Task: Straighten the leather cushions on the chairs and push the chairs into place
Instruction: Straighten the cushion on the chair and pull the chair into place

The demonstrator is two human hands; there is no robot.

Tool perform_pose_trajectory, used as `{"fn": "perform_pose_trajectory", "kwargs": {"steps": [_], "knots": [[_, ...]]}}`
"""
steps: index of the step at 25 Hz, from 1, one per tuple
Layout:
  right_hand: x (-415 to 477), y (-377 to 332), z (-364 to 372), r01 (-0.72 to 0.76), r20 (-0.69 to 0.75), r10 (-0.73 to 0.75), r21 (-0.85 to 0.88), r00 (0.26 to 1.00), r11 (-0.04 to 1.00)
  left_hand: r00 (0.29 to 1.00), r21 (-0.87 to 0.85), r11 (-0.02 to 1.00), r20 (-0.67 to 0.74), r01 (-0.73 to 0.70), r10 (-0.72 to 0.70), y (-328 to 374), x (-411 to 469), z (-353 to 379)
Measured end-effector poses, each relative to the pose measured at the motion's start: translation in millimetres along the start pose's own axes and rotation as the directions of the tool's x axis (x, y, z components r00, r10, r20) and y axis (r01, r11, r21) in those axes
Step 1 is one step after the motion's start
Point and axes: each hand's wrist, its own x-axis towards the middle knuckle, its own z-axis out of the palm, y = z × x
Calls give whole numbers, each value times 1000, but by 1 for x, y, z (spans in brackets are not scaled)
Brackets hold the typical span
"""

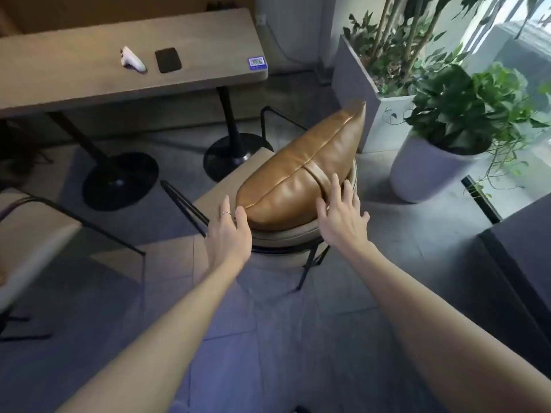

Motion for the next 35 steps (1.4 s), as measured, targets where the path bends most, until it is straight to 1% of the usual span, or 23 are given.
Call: {"fn": "perform_pose_trajectory", "kwargs": {"steps": [1,3,4,5,6,7,8,10,11,12,13,15,17,18,20,22,23,28,32,35], "knots": [[4,5,8,-33,13,33,0,999,999,999,-37,999,-37,20,-21,-1,4,10],[14,15,23,-61,34,62,-24,998,998,989,-247,966,-104,78,-106,-4,12,25],[16,19,29,-72,58,73,-25,996,997,973,-410,903,-125,127,-194,-5,17,29],[19,21,34,-78,64,79,-20,995,997,952,-562,810,-121,169,-283,-7,23,32],[20,23,37,-83,67,84,-13,994,996,928,-653,730,-111,201,-355,-11,28,34],[23,24,39,-86,67,86,-10,994,996,916,-670,710,-114,215,-385,-20,35,36],[24,22,38,-85,71,85,-9,994,996,916,-612,751,-105,246,-386,-26,37,35],[27,19,40,-91,77,92,-14,993,996,922,-426,850,-84,309,-377,-41,40,37],[29,19,42,-102,78,103,-18,992,995,928,-338,882,-55,329,-368,-46,40,40],[30,18,42,-126,86,127,-12,988,992,930,-295,890,-12,348,-368,-50,41,44],[33,19,43,-170,105,167,23,980,985,924,-291,880,44,376,-380,-54,44,48],[39,21,41,-316,182,283,188,942,930,894,-338,827,153,448,-422,-57,51,52],[47,23,38,-474,256,405,346,878,810,860,-375,774,233,511,-454,-59,57,53],[50,23,36,-530,289,446,396,847,750,847,-371,762,255,530,-466,-60,60,55],[55,20,33,-600,347,489,469,800,648,840,-375,753,273,541,-468,-62,68,57],[59,23,38,-641,411,495,542,766,543,833,-413,724,289,553,-471,-60,72,56],[59,24,41,-653,431,494,561,755,509,829,-425,712,295,559,-475,-59,74,55],[46,20,40,-642,425,489,592,762,486,856,-506,697,209,509,-473,-64,77,56],[40,17,41,-620,415,472,632,778,465,858,-560,662,211,498,-468,-67,77,56],[29,6,51,-630,416,482,606,771,485,872,-545,692,184,474,-453,-79,81,40]]}}
